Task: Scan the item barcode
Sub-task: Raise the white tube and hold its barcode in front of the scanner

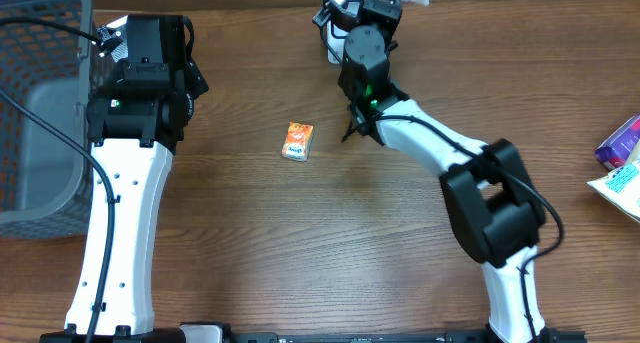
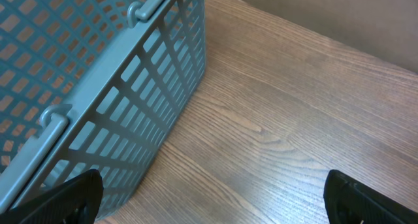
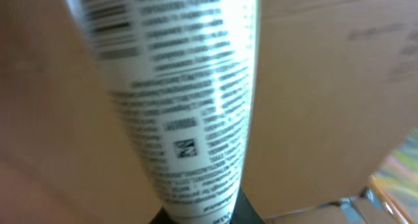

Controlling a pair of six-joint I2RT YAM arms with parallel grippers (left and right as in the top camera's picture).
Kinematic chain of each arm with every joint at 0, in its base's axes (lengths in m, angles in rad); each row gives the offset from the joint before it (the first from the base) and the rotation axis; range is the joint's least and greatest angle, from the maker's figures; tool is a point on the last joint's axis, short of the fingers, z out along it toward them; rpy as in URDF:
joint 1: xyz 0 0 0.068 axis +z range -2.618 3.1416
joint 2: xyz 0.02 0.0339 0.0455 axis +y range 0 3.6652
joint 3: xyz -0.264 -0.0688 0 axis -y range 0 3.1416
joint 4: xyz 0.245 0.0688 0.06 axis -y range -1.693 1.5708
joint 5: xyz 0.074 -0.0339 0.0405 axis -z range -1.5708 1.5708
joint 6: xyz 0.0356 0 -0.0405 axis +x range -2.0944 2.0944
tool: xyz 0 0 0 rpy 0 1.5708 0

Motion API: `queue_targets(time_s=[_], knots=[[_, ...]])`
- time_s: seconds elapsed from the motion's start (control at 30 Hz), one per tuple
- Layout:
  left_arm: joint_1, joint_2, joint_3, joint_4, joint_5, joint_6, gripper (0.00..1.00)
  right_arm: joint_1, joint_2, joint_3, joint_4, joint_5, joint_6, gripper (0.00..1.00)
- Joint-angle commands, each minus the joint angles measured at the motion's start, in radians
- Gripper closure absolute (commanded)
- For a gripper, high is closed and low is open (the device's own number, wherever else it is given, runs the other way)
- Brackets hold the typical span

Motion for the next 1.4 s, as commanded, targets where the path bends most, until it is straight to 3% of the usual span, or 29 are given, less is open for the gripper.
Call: queue_targets(time_s=[0.0, 0.23, 0.47, 1.07, 1.37], knots=[[0.004, 0.005, 0.000, 0.004, -0.014, -0.018, 0.00, -0.006, 0.054, 0.023, 0.175, -0.074, -0.108, 0.96], [0.004, 0.005, 0.000, 0.004, -0.014, -0.018, 0.00, -0.022, 0.171, 0.022, 0.317, -0.184, -0.149, 0.96], [0.004, 0.005, 0.000, 0.004, -0.014, -0.018, 0.00, -0.091, 0.224, 0.022, 0.352, -0.243, -0.181, 0.96], [0.004, 0.005, 0.000, 0.004, -0.014, -0.018, 0.00, -0.151, 0.350, 0.032, 0.358, -0.417, -0.095, 0.96], [0.004, 0.005, 0.000, 0.004, -0.014, -0.018, 0.00, -0.158, 0.392, 0.129, 0.331, -0.451, -0.038, 0.96]])
